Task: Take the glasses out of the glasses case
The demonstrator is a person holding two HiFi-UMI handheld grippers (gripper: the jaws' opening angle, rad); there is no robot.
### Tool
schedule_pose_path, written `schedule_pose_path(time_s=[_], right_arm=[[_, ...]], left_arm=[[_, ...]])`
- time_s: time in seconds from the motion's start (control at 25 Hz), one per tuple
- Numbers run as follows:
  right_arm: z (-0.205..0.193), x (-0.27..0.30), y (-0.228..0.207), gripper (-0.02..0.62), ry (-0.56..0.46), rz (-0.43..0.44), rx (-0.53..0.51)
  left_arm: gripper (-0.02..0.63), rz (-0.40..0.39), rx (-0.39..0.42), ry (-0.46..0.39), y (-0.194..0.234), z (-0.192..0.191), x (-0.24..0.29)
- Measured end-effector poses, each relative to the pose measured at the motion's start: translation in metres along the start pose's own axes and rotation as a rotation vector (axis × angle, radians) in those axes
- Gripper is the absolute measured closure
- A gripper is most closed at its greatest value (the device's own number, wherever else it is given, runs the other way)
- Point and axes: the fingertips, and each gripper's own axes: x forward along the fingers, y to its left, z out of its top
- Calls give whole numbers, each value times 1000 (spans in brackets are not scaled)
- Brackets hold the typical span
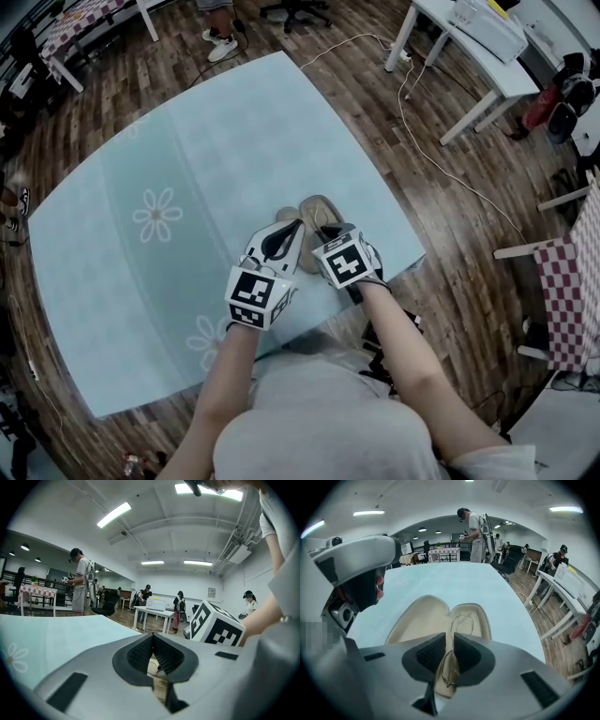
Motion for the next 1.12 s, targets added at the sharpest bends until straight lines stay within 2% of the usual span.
schedule_pose_path(time_s=[0.16, 0.28, 0.52, 0.76, 1.12], right_arm=[[-7, 7, -5, 534, 47, -13, -14], [-7, 11, -10, 539, 41, -27, 5], [-9, 16, -9, 548, 97, 5, 33], [-4, 16, -13, 558, 99, -98, -71], [-8, 14, -16, 525, 60, -156, -77]], left_arm=[[598, 13, -11, 2, 7, -1, 0], [598, 12, -13, 5, 10, -2, 1], [598, 21, -23, 3, 16, -2, 0], [598, 24, -21, 6, 17, -4, -3], [598, 33, -4, 0, 14, 0, -10]])
